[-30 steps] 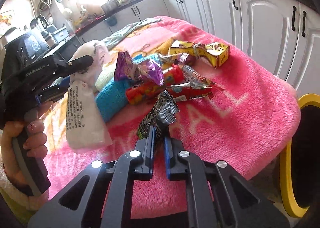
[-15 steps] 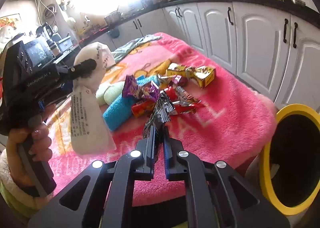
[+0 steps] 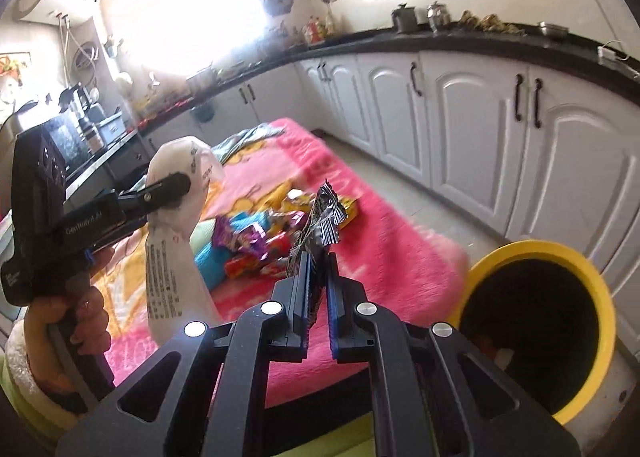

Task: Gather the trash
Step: 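Carry both items over the yellow bin and open both tools to drop them, then grasp the green sponge with the left tool while the right tool grasps purple candy wrappers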

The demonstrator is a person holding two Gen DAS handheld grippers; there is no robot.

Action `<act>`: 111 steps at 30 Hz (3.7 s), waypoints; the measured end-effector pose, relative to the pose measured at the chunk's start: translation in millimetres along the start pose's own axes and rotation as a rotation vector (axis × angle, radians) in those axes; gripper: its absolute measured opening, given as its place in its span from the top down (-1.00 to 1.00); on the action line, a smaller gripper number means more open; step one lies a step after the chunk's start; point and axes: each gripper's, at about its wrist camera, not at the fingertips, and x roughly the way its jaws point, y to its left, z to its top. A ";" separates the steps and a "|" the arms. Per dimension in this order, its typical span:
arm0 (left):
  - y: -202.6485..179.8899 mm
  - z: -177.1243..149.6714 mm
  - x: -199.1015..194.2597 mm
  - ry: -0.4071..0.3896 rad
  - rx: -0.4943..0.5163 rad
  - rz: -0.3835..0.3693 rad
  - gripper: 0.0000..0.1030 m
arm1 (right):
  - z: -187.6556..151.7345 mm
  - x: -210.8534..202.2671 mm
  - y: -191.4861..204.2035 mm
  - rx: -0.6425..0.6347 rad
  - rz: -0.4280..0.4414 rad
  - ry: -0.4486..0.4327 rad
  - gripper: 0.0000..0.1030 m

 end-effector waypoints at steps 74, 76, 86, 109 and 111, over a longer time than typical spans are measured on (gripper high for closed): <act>-143.5 -20.1 131.7 0.081 0.117 -0.166 -0.75 | -31.1 -73.7 -158.3 0.217 -0.405 -0.110 -0.08; -137.4 -16.8 123.7 0.064 0.109 -0.161 -0.79 | -28.5 -75.5 -150.7 0.196 -0.402 -0.124 -0.08; -102.4 0.8 79.5 -0.015 0.061 -0.108 -0.79 | -18.1 -82.1 -108.5 0.096 -0.356 -0.185 -0.22; -26.1 9.5 10.3 -0.114 0.000 0.007 -0.79 | -14.7 -73.2 -14.0 -0.145 -0.254 -0.214 -0.49; -19.8 9.9 7.3 -0.118 -0.004 0.018 -0.79 | -16.3 -70.3 -6.5 -0.165 -0.244 -0.210 -0.51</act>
